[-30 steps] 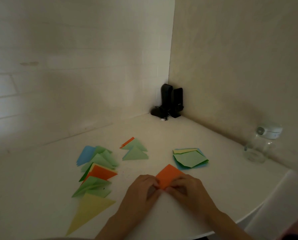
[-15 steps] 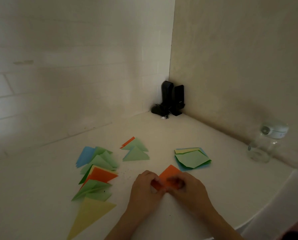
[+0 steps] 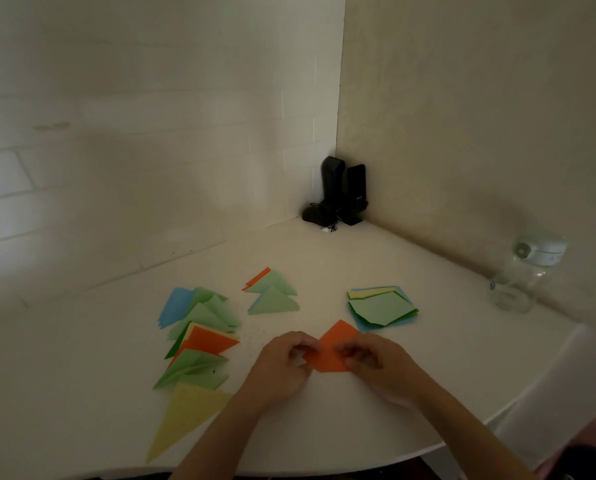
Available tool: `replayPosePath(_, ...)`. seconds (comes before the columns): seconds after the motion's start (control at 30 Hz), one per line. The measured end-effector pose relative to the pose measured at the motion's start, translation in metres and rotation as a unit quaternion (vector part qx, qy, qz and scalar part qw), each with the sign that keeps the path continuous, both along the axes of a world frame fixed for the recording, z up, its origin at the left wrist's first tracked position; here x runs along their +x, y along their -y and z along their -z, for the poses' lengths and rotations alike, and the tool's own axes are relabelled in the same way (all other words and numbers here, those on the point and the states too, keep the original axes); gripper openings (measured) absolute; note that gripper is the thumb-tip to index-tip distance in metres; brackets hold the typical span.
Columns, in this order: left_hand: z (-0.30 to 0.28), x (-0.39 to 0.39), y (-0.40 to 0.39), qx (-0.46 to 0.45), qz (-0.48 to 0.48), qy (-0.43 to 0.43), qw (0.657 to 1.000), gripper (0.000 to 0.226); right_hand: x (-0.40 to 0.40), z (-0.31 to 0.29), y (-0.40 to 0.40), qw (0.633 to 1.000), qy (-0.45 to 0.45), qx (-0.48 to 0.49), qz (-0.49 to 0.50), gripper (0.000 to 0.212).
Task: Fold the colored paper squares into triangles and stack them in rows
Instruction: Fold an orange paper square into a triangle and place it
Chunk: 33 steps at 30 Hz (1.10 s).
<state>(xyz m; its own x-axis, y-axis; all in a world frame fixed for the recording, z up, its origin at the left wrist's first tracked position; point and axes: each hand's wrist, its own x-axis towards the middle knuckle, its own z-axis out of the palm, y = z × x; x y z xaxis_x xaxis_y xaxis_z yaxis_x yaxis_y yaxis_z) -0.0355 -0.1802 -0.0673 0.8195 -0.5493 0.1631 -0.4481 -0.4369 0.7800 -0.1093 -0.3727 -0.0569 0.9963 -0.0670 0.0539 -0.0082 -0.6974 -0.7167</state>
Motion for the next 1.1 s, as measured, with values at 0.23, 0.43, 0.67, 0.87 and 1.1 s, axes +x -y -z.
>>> replayPosePath(0.23, 0.001, -0.009, -0.02, -0.05, 0.043, 0.023, 0.998, 0.046, -0.001, 0.009, -0.021, 0.991, 0.059, -0.105, 0.061, 0.017)
replayPosePath(0.43, 0.013, -0.012, -0.015, -0.062, 0.045, 0.15, 0.986, 0.043, -0.001, 0.005, -0.015, 0.993, 0.034, -0.111, -0.011, 0.011)
replayPosePath(0.67, 0.017, -0.015, -0.015, -0.101, 0.056, 0.19, 0.975, 0.047, 0.005, -0.006, -0.015, 0.998, 0.008, -0.008, -0.067, 0.011)
replayPosePath(0.87, 0.022, -0.015, -0.013, -0.067, 0.04, 0.189, 0.979, 0.03, 0.003, 0.0, -0.011, 0.998, 0.0, -0.009, -0.062, 0.01)
replayPosePath(1.1, 0.024, -0.016, -0.013, -0.03, 0.031, 0.224, 0.974, 0.01, -0.01, 0.02, -0.012, 0.974, 0.199, -0.111, -0.013, 0.02)
